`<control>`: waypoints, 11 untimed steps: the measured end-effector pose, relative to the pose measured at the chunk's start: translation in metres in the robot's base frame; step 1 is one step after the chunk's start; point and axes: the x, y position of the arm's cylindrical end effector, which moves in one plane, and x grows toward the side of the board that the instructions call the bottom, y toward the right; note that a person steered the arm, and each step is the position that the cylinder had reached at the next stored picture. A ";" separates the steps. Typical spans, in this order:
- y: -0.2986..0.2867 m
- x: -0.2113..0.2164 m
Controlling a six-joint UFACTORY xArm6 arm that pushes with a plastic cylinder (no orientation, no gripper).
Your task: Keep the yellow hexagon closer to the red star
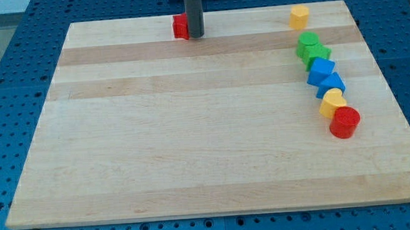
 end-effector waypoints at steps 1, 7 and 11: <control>0.011 0.007; 0.278 -0.016; 0.233 -0.034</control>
